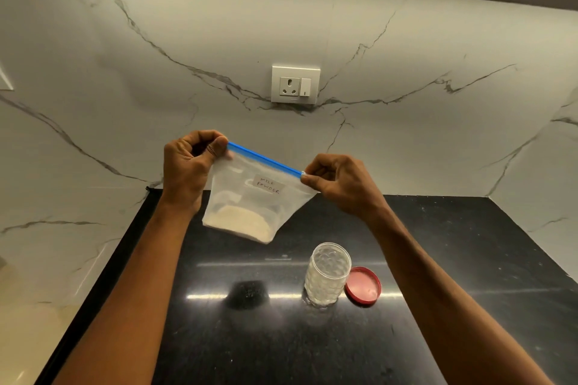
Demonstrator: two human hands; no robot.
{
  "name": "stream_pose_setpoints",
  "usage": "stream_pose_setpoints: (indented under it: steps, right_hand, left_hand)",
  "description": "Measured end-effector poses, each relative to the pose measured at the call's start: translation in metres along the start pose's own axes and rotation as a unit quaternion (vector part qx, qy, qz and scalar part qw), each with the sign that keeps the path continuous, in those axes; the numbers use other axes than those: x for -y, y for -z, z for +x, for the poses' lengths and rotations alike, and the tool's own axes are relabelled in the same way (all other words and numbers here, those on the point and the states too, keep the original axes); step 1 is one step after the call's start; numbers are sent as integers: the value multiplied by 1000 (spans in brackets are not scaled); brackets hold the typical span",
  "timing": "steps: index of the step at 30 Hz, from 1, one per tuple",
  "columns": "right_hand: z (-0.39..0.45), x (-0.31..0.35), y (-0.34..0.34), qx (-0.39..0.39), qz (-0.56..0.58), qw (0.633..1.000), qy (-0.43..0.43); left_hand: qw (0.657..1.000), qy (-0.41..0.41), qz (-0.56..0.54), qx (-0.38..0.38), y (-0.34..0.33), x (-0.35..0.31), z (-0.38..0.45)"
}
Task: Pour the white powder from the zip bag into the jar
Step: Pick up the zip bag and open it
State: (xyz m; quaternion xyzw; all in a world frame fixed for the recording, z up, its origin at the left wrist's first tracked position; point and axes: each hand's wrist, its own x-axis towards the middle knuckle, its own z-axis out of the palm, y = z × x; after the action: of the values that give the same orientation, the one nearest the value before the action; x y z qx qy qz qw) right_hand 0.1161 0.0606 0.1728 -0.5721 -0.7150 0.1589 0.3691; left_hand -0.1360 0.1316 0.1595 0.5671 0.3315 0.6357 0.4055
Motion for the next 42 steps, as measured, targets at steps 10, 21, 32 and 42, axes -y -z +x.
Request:
stream_pose_setpoints:
  steps: [10, 21, 32, 42]
  right_hand:
    - [-20, -8, 21, -22, 14, 1000, -1]
    - [-31, 27, 50, -78, 74, 994, 33]
    - [-50, 29, 84, -134, 16, 990, 42]
    - [-105, -34, 101, -143, 259, 955, -28]
  left_hand:
    - [1000, 19, -17, -11, 3, 3, -14]
    - [882, -117, 346, 297, -48, -74, -12]
    - [874, -106, 318, 352, -125, -78, -9]
    - [879, -109, 237, 400, -162, -103, -4]
